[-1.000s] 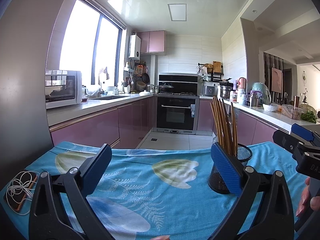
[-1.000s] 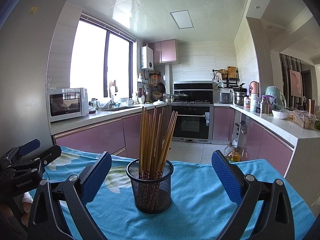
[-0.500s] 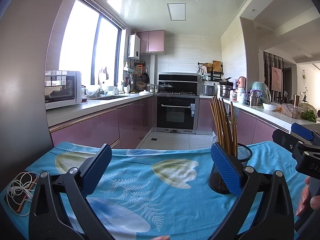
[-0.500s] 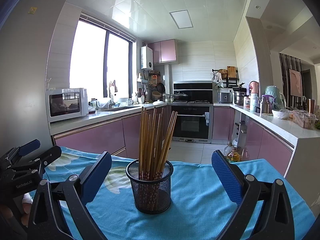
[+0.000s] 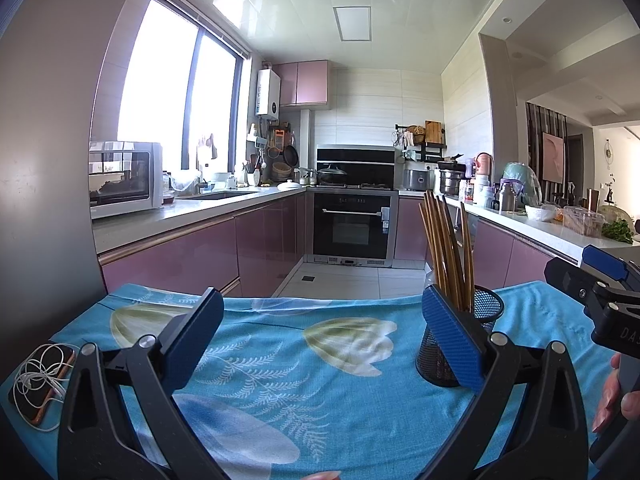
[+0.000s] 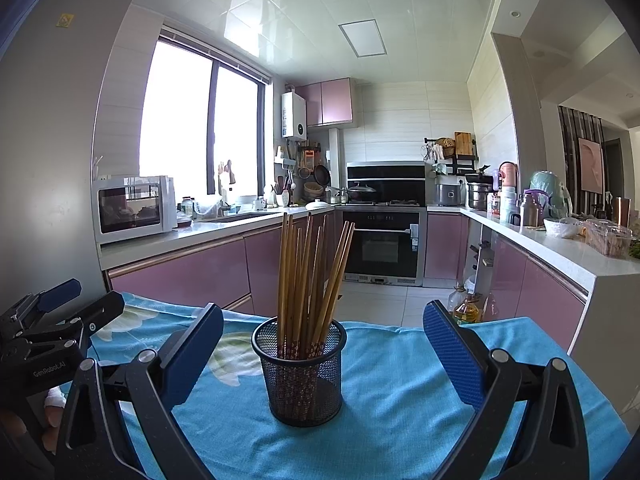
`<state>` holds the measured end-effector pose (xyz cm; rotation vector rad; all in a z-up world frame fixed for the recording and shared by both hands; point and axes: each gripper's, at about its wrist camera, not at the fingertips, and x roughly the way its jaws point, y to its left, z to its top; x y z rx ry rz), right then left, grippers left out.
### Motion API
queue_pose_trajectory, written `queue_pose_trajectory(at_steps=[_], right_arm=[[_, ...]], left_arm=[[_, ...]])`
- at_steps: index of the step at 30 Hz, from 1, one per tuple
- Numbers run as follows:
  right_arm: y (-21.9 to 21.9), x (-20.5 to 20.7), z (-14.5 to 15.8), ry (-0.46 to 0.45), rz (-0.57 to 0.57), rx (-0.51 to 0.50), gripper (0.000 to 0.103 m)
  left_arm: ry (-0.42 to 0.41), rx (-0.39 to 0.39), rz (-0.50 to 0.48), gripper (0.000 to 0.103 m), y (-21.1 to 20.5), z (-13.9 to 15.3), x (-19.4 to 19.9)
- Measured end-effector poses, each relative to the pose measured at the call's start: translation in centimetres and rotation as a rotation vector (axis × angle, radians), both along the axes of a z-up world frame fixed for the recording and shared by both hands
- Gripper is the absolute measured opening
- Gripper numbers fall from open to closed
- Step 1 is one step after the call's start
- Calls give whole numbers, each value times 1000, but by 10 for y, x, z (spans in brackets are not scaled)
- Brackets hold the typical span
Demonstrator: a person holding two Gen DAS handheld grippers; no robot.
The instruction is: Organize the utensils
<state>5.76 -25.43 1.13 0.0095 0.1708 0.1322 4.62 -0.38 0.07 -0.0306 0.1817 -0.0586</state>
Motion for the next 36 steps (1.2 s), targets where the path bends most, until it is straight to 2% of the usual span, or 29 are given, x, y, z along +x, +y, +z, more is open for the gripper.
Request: queue_pose_trajectory(at_steps=[29,36], right_arm=[[1,0,-2,13,1,3,97],[0,2,-3,22,6,3,97]], left_arm=[[-8,4,-1,98,-2,-1,0],[-45,46,-3,97,-7,1,-6]])
